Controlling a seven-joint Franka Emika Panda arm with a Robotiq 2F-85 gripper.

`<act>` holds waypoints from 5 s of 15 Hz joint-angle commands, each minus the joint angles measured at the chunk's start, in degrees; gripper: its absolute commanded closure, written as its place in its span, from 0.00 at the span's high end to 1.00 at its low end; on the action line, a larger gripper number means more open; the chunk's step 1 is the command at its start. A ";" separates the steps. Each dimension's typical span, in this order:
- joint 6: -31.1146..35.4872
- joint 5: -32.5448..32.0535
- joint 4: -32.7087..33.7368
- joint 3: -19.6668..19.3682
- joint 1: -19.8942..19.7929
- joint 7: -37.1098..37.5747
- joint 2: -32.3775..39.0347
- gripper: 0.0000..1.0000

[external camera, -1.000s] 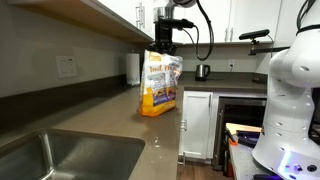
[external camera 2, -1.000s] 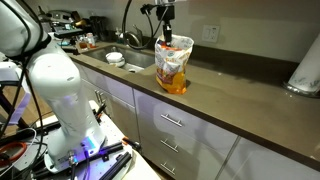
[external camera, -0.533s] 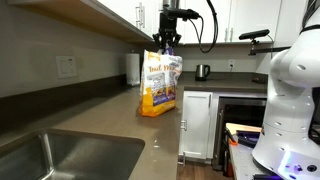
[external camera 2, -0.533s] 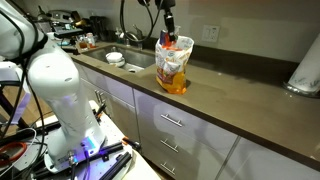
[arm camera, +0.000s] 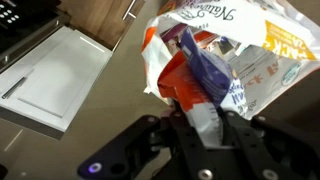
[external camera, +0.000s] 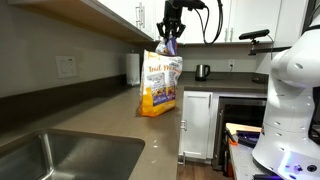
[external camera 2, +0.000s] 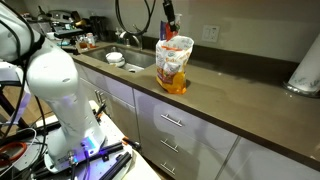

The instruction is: Remove one packet from the orange and white pack on the table

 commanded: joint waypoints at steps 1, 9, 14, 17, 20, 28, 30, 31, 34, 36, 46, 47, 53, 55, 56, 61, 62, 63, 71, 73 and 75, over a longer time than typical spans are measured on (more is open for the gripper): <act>-1.32 -1.59 1.49 0.97 -1.85 1.61 -1.47 0.09; 4.05 -3.94 0.85 -2.73 -5.70 -0.69 -0.87 0.09; 11.42 -3.15 0.67 -7.63 -7.11 -5.02 3.03 0.09; 16.60 -2.01 1.22 -10.58 -7.43 -8.94 7.56 0.09; 21.11 -0.31 2.22 -13.05 -7.34 -12.29 12.82 0.09; 27.54 11.62 6.09 -16.73 -5.31 -23.13 29.17 0.09; 27.28 15.26 7.48 -16.70 -5.01 -25.98 33.34 0.09; 26.96 17.03 8.34 -16.58 -4.85 -27.34 35.50 0.09; 26.19 18.77 11.06 -16.24 -4.84 -29.08 41.79 0.09; 25.96 17.92 12.78 -16.36 -4.84 -28.52 45.46 0.09; 16.92 14.56 14.57 -17.62 -3.05 -23.48 44.30 0.69; 15.34 13.90 13.55 -17.60 -2.52 -22.69 42.40 0.75; 8.94 8.23 6.89 -15.87 0.66 -14.78 29.61 1.00; 7.25 6.16 4.01 -14.29 1.10 -11.24 24.75 1.00; 6.58 5.82 2.62 -13.40 1.01 -9.90 22.41 1.00; 5.09 3.65 -2.67 -9.30 -0.31 -7.62 12.34 1.00; 5.12 2.75 -3.29 -8.64 -0.75 -7.34 10.62 1.00; 5.09 1.65 -3.57 -8.11 -1.33 -7.12 9.11 1.00; 0.87 0.75 -2.03 -6.23 -3.48 -10.50 0.14 1.00; -0.58 1.32 -1.99 -6.03 -3.15 -11.59 -1.58 1.00; -1.79 2.03 -2.04 -5.99 -2.58 -13.52 -3.22 1.00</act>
